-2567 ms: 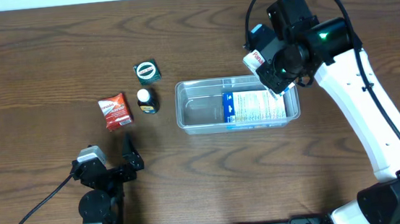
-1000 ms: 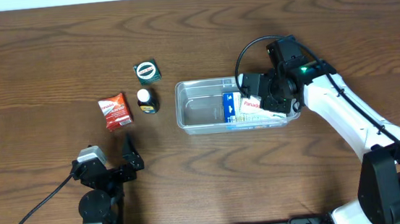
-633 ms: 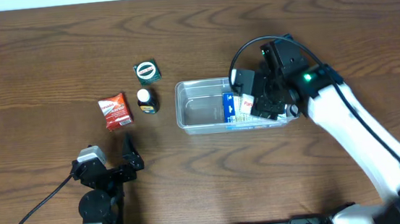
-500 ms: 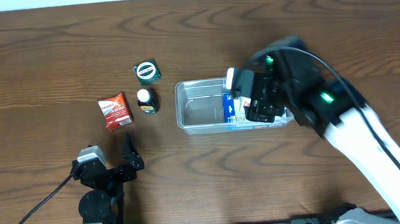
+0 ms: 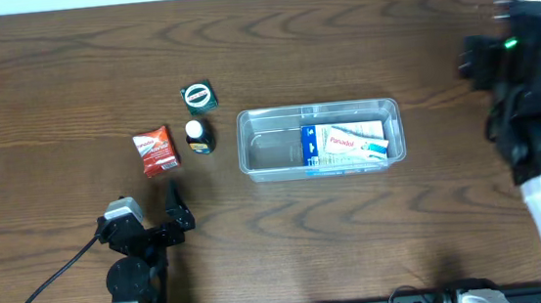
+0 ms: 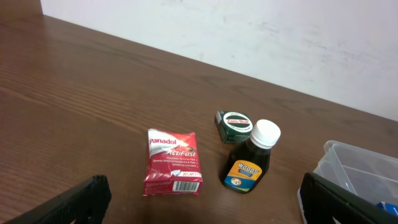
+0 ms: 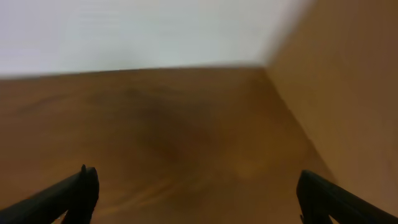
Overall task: Pack container
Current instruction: 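Release the white box into the container and retract the right arm, then reach the left gripper to the red Panadol ActiFast box and grasp it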
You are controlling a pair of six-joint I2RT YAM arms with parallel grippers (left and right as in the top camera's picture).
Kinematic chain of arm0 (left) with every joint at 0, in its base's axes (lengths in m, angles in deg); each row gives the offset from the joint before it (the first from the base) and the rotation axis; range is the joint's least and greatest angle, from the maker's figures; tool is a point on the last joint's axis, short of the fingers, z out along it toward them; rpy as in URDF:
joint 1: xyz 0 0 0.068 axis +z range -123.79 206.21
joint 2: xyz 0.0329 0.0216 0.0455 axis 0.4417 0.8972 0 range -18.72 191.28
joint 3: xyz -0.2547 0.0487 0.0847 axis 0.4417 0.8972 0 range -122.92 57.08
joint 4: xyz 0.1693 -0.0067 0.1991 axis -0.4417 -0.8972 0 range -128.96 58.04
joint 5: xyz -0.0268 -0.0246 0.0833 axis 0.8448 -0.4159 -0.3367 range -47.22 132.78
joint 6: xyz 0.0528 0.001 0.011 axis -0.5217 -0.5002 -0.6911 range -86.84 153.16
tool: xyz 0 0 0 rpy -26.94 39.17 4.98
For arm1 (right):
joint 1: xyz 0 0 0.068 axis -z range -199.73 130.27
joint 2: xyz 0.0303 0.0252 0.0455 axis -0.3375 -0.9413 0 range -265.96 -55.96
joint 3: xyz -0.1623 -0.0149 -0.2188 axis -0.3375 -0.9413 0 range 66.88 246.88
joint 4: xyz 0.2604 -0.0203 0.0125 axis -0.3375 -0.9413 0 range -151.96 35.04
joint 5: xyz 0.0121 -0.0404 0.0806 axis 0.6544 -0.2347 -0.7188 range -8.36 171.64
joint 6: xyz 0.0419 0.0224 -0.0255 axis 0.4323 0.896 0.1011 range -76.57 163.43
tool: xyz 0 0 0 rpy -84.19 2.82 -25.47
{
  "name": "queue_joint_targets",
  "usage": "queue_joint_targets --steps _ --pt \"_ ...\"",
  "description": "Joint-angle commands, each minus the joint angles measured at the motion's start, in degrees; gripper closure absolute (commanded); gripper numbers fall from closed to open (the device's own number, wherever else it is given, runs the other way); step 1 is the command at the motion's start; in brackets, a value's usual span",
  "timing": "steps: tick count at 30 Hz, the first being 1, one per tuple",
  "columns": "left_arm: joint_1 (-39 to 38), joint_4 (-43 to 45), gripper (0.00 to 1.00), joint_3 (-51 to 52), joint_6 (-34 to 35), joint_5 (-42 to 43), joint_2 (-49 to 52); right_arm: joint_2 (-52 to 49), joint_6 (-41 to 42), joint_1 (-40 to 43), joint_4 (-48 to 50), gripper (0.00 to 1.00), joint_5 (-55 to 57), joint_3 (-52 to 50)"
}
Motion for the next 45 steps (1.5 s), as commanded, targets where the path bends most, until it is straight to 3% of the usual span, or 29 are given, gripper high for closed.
queue_joint_targets --steps 1,9,14,16,19,23,28,32,38,45 --pt "0.28 -1.86 0.02 0.96 -0.94 -0.02 -0.35 -2.56 13.38 5.92 -0.22 0.01 4.59 -0.26" --pt "0.28 -1.81 0.02 0.96 -0.52 0.35 -0.35 -7.43 13.38 10.51 -0.37 0.01 4.59 -0.26" --pt "0.28 -0.63 0.02 -2.05 0.13 12.7 0.15 -8.9 13.38 10.45 -0.48 0.01 4.57 -0.26" --pt "0.28 -4.31 0.02 -6.88 0.61 13.6 2.45 -9.07 13.38 10.45 -0.5 0.01 4.57 -0.26" --pt "0.31 -12.9 0.02 -17.27 0.79 9.27 10.12 -9.11 13.38 10.45 -0.5 0.01 4.57 -0.26" --pt "0.31 -27.02 0.02 -36.39 0.76 1.09 28.15 -9.11 13.38 10.45 -0.5 0.01 4.57 -0.26" --pt "0.28 -43.89 0.02 -62.62 -1.97 0.0 53.44 -9.11 13.38 10.45 -0.5 0.01 4.57 -0.26" --pt "0.28 -50.95 0.02 -78.75 -6.38 -0.11 69.81 -9.11 13.38 10.45 -0.5 0.01 4.57 -0.26" --pt "0.28 -45.42 0.02 -83.25 -5.05 -0.07 83.62 -9.11 13.38 10.45 -0.5 0.01 4.57 -0.26" --pt "2.95 -46.27 0.02 -83.25 -1.09 1.29 95.03 -9.11 13.38 10.45 -0.5 0.01 4.57 -0.26"
